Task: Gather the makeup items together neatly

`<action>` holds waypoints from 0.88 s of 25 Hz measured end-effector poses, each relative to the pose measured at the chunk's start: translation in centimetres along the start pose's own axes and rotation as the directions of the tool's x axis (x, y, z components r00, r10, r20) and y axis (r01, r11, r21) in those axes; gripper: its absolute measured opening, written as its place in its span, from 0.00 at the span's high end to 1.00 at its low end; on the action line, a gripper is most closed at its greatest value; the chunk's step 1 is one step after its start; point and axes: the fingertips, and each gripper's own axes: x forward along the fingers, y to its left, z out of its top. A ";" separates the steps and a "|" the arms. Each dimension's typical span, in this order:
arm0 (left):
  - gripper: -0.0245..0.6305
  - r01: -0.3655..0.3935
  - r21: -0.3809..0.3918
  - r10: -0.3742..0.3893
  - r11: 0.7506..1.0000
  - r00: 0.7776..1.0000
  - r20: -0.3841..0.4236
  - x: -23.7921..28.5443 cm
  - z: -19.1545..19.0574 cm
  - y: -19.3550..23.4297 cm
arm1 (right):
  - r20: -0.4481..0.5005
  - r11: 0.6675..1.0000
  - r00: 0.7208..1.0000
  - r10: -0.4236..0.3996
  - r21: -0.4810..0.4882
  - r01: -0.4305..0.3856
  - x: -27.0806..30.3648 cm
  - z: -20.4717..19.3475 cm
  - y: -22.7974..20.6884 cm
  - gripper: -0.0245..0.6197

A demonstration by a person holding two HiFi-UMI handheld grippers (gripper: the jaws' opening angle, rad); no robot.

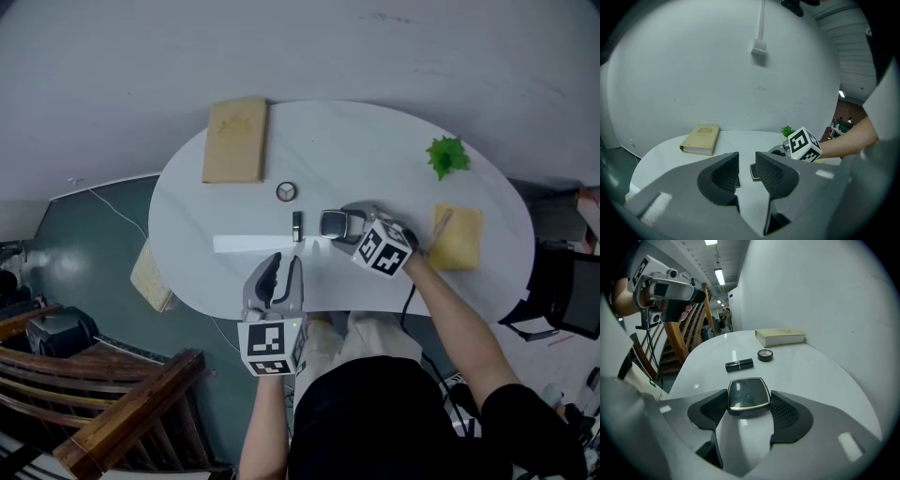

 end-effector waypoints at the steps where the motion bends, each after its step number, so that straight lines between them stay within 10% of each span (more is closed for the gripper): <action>1: 0.80 -0.001 0.000 0.001 1.000 1.000 0.000 0.0 0.0 0.0 | -0.007 1.000 1.000 0.002 -0.006 -0.002 0.1 -0.1 0.0 0.49; 22: 0.80 -0.008 0.002 0.008 1.000 1.000 -0.009 0.2 -0.1 -0.1 | -0.009 0.999 0.999 0.042 -0.014 -0.042 0.6 -0.9 0.3 0.49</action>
